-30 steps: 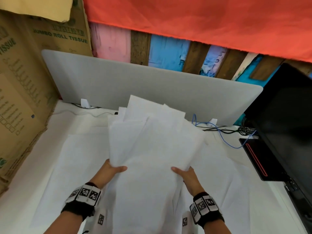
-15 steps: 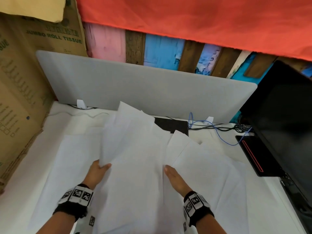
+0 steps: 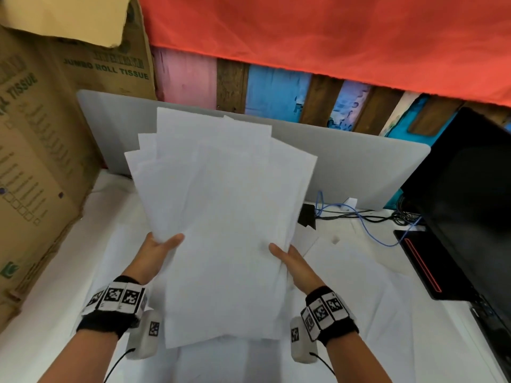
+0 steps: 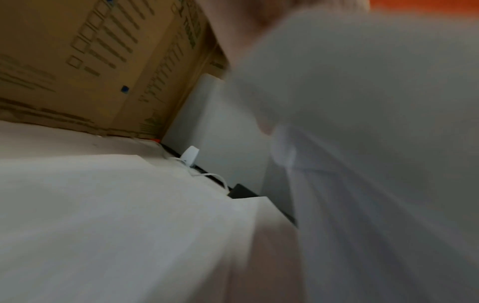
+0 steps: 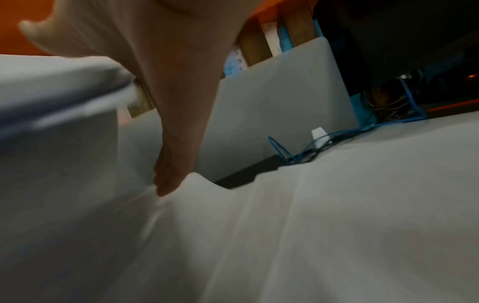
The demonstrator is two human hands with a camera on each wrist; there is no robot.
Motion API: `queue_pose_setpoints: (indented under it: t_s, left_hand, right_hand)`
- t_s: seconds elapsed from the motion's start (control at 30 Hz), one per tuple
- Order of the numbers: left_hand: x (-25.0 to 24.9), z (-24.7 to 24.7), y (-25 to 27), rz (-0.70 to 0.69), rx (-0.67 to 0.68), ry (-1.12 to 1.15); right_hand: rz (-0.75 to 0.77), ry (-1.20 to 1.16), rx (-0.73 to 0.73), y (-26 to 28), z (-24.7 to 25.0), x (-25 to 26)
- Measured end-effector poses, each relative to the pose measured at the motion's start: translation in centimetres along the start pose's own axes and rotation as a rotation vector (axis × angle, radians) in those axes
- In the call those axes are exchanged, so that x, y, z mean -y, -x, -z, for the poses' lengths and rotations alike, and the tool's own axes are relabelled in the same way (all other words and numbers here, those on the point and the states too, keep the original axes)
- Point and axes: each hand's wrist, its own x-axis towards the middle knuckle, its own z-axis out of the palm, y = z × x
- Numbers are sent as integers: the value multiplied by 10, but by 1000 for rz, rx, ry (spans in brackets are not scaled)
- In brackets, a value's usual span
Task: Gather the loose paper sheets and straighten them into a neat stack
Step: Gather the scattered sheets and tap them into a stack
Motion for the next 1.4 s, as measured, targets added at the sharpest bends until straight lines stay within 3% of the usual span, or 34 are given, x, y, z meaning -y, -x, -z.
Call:
queue_pose_setpoints:
  t_s: [0.23, 0.6, 0.7, 0.83, 0.97, 1.2, 1.4]
  left_hand:
    - [-29, -30, -15, -53, 195, 168]
    - [-34, -46, -10, -53, 299, 138]
    - [-39, -47, -8, -64, 336, 91]
    - [-50, -47, -5, -117, 342, 87]
    - [-48, -53, -2, -133, 346, 68]
    - [-36, -64, -1, -128, 216, 75]
    - [-83, -60, -4, -285, 245, 148]
  right_hand:
    - [243, -73, -222, 3, 7, 49]
    - [312, -154, -283, 14, 25, 42]
    - [359, -108, -236, 19, 27, 49]
    - [417, -41, -172, 20, 25, 59]
    - [379, -32, -224, 13, 20, 58]
    - [275, 22, -174, 10, 16, 39]
    - [454, 55, -215, 14, 37, 75]
